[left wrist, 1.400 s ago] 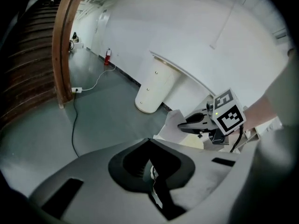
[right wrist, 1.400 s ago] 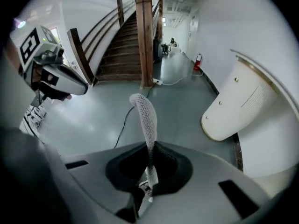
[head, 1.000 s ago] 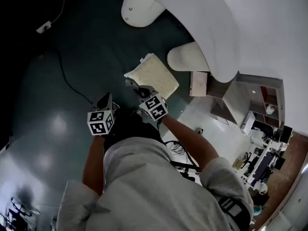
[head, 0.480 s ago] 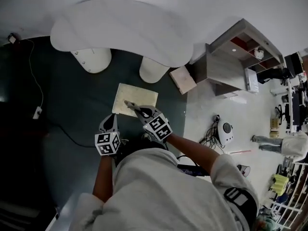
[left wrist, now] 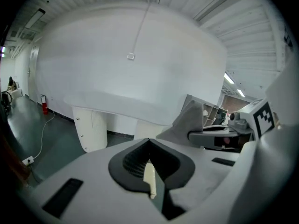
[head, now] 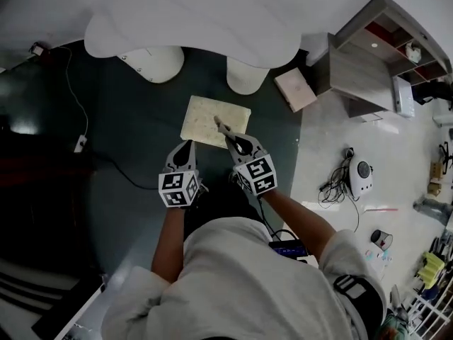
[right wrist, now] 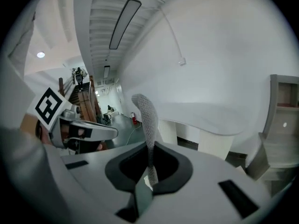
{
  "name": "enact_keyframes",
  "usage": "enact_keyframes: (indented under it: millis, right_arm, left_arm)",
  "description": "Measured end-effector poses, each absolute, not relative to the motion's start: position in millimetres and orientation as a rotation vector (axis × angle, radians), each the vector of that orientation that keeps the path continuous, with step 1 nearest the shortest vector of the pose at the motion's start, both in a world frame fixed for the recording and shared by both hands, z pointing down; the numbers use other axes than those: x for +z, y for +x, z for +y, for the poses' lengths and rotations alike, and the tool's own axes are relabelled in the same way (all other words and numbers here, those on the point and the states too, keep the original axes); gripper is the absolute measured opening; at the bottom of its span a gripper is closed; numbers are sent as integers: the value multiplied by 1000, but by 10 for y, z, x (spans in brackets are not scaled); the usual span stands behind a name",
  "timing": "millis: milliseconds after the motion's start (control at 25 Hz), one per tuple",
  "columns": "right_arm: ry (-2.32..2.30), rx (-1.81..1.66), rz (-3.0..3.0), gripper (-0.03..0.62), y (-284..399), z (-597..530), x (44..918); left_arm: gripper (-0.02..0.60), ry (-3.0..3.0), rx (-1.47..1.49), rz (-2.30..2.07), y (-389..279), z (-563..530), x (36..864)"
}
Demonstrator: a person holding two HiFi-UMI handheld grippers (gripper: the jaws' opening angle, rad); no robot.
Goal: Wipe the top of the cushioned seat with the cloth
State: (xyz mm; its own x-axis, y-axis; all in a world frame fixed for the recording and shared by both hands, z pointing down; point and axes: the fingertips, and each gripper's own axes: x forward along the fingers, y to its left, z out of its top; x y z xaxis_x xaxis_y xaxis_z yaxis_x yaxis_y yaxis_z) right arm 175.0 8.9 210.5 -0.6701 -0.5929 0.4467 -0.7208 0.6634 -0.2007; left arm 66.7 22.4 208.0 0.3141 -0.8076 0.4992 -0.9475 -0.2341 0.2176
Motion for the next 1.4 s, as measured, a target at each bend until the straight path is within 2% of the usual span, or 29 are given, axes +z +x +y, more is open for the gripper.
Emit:
enact_keyframes:
  millis: [360, 560, 920, 1400]
  right_arm:
    - [1427, 533, -2497, 19, 2104, 456, 1818]
    - [1575, 368, -2459, 18, 1898, 1082, 1426]
    - [1746, 288, -2276, 18, 1494, 2371, 1057]
    - [1799, 194, -2235, 18, 1330, 2799, 634]
  left_arm:
    - [13, 2291, 361, -1457, 937, 687, 1777]
    - [13, 2433, 301, -1410, 791, 1284, 1459]
    - [12, 2519, 226, -1326, 243, 2367, 1201]
    - [12, 2629, 138, -1189, 348, 2637, 783]
